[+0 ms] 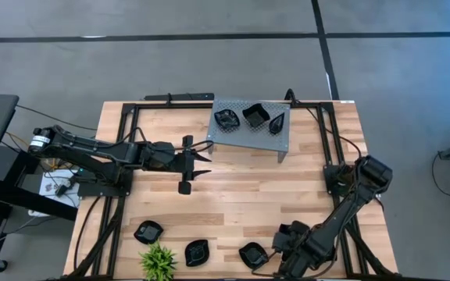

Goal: Pick & Place Mini shaped plates
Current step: Stack the distorted square plate on the other distorted square plates on the shelf

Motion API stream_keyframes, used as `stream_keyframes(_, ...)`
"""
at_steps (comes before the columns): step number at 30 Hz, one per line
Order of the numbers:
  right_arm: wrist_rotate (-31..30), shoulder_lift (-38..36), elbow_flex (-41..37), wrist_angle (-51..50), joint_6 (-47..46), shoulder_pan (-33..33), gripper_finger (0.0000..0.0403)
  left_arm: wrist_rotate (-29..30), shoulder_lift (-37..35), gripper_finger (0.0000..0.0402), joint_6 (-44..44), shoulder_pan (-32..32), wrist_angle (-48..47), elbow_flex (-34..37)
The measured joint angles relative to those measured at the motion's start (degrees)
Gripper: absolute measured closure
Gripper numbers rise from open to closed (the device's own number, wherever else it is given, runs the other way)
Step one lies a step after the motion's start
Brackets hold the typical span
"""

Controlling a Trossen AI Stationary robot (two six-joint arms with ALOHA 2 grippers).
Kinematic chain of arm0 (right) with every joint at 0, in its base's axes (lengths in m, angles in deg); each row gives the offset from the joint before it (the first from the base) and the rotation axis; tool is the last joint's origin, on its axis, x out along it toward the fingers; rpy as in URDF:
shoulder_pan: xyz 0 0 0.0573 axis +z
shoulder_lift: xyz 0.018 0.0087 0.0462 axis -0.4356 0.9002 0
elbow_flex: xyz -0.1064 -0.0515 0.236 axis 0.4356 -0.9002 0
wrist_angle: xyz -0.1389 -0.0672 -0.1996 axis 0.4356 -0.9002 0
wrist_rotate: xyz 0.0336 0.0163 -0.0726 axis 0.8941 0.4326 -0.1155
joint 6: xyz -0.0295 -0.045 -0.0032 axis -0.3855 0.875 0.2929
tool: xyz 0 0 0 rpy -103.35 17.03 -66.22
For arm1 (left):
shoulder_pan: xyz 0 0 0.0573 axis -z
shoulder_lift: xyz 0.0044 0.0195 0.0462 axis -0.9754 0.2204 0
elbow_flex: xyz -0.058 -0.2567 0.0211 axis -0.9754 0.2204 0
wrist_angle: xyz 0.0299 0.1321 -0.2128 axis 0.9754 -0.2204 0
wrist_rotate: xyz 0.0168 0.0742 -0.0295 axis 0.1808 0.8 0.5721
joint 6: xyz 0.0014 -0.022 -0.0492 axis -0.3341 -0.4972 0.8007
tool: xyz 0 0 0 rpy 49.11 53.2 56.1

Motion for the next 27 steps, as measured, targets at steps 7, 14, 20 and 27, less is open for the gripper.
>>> stream_keyframes(7,-3.1,-2.0,2.6,-6.7,2.6,0.1,0.0303,0.0,0.0,0.0257,0.1,0.0,0.0,0.0)
stream_keyframes(14,-4.1,-1.8,1.7,-5.6,6.2,0.2,0.0303,0.0,0.0,0.0257,0.2,0.0,0.0,0.0)
stream_keyframes(20,-4.0,-1.8,1.7,-5.2,6.1,1.4,0.0303,0.0,0.0,0.0256,0.2,0.0,0.0,0.0)
stream_keyframes(27,-6.6,-1.8,1.7,-5.4,8.1,1.7,0.0303,0.0,0.0,0.0257,1.6,0.0,0.0,0.0)
